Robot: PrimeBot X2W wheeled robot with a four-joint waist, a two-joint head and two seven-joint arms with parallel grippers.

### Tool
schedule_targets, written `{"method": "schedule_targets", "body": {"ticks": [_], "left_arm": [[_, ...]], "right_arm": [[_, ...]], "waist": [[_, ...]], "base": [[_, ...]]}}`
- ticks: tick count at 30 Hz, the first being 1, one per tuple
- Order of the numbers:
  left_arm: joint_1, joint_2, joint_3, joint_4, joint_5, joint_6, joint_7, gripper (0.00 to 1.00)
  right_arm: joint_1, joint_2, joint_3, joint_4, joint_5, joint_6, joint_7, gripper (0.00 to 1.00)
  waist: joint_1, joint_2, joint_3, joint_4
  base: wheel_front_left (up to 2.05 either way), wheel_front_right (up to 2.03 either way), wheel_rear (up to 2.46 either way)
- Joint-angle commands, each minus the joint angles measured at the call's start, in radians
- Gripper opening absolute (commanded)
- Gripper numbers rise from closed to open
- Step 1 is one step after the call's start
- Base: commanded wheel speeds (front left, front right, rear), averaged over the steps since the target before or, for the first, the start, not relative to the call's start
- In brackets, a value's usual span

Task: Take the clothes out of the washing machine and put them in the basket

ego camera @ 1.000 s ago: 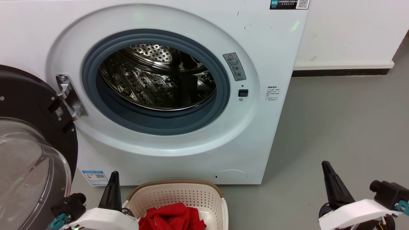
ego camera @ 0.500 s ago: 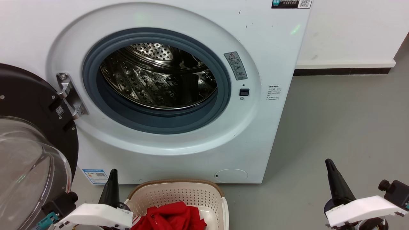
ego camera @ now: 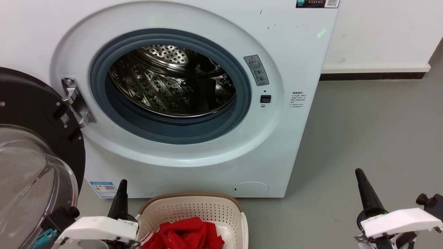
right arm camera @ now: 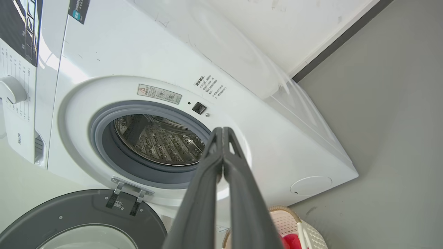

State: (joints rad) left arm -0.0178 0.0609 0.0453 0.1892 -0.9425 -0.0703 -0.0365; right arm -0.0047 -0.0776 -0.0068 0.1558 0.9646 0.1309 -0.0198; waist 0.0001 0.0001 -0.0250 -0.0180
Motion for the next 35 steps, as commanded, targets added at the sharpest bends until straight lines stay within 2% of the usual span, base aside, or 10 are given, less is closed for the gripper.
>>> {"method": "schedule_targets", "body": {"ticks": [1,20,35], "left_arm": [[-0.028,0.002,0.008,-0.005,-0.038,-0.008,0.009,0.00],[-0.055,-0.003,0.031,0.017,-0.270,-0.029,0.062,0.00],[-0.069,-0.006,0.045,0.031,-0.402,-0.039,0.093,0.00]], "right_arm": [[-0.033,-0.007,-0.005,-0.004,0.041,0.000,0.004,0.00],[-0.061,-0.007,-0.026,0.029,0.278,0.000,0.039,0.00],[-0.077,-0.005,-0.040,0.049,0.412,0.000,0.060,0.00]], "waist": [[-0.0001,-0.0001,0.001,0.001],[-0.0001,-0.0001,0.009,0.006],[-0.0001,-0.0001,0.014,0.009]], "base": [[0.00,0.00,0.00],[0.00,0.00,0.00],[0.00,0.00,0.00]]}}
